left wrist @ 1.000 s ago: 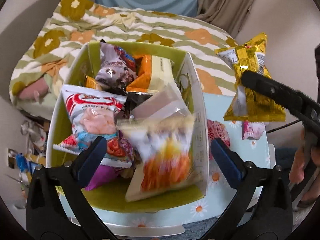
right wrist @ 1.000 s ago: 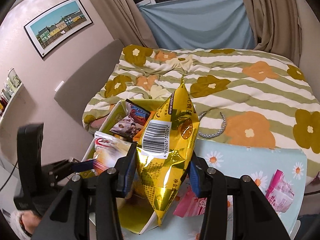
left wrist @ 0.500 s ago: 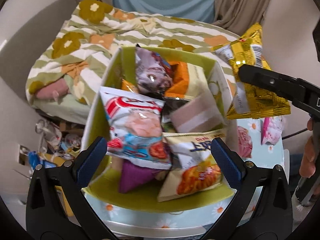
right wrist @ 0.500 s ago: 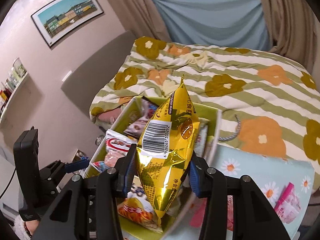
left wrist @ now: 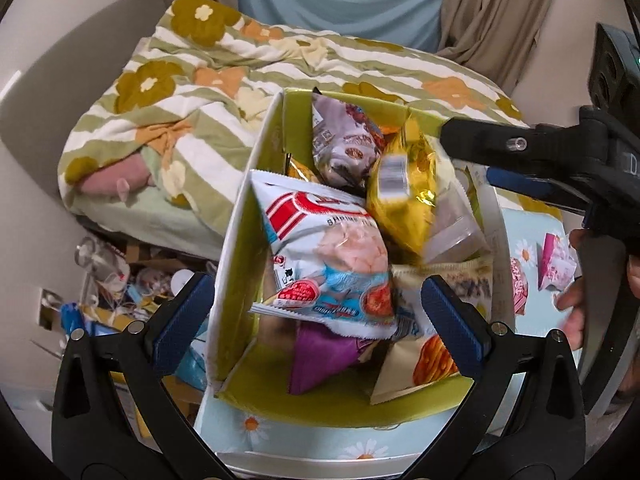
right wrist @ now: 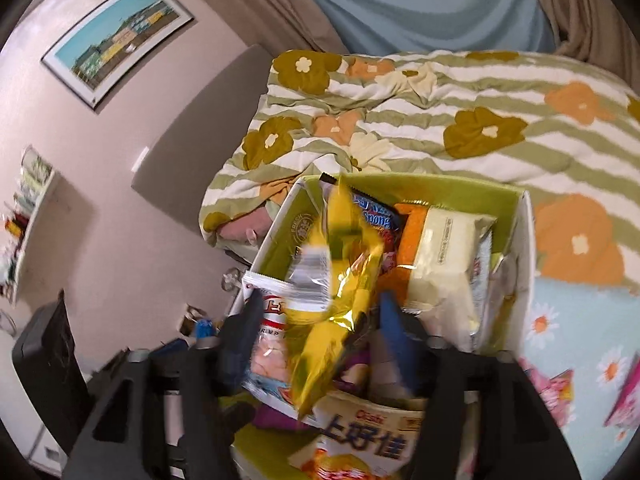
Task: Organize snacks
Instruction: 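Drop cheese stick bag into box with left tool while right tool drops gold bag, then grasp pink strawberry bag with left tool while right tool grasps pink-white bag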
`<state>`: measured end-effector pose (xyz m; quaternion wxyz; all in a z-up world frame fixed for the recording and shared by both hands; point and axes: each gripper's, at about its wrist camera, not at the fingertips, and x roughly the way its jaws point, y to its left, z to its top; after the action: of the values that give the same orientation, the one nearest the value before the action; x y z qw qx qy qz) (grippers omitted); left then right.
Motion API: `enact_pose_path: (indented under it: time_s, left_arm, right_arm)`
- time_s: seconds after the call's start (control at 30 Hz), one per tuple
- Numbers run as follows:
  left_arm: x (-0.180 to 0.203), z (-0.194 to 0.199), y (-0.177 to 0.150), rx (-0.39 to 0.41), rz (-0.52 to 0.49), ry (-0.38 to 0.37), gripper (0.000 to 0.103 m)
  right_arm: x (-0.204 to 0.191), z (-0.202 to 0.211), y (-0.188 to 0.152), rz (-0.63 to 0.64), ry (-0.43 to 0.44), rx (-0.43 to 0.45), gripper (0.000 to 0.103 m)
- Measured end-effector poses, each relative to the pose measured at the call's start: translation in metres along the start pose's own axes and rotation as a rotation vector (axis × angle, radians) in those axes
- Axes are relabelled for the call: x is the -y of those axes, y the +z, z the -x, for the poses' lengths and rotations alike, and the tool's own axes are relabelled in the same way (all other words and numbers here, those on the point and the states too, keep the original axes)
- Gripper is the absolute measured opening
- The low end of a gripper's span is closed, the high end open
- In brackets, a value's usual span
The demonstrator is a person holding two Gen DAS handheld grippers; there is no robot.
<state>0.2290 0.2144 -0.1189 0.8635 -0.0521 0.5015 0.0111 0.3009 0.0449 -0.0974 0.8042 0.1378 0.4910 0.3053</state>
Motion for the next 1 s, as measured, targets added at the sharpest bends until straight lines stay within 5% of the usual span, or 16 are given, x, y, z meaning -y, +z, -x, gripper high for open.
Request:
enact_pose_path:
  time_s: [0.03,0.57,1.0]
  left_arm:
    - [-0.001,-0.001,-0.002,-0.002,-0.002,-0.003,0.103]
    - [0.009,0.033,-0.005,0.055,-0.067,-0.058,0.103]
    - [0.112,0.062,-0.008,0.127,-0.094,-0.084,0.103]
  right_arm:
    - [0.000,0.002,-0.003,-0.005,-0.014,0.019,0.103]
    - [-0.020,0.073,-0.031,0.098,-0.206,0.194,0.103]
    - [0.029,0.189,-0.056,0.109,-0.304,0.313,0.103]
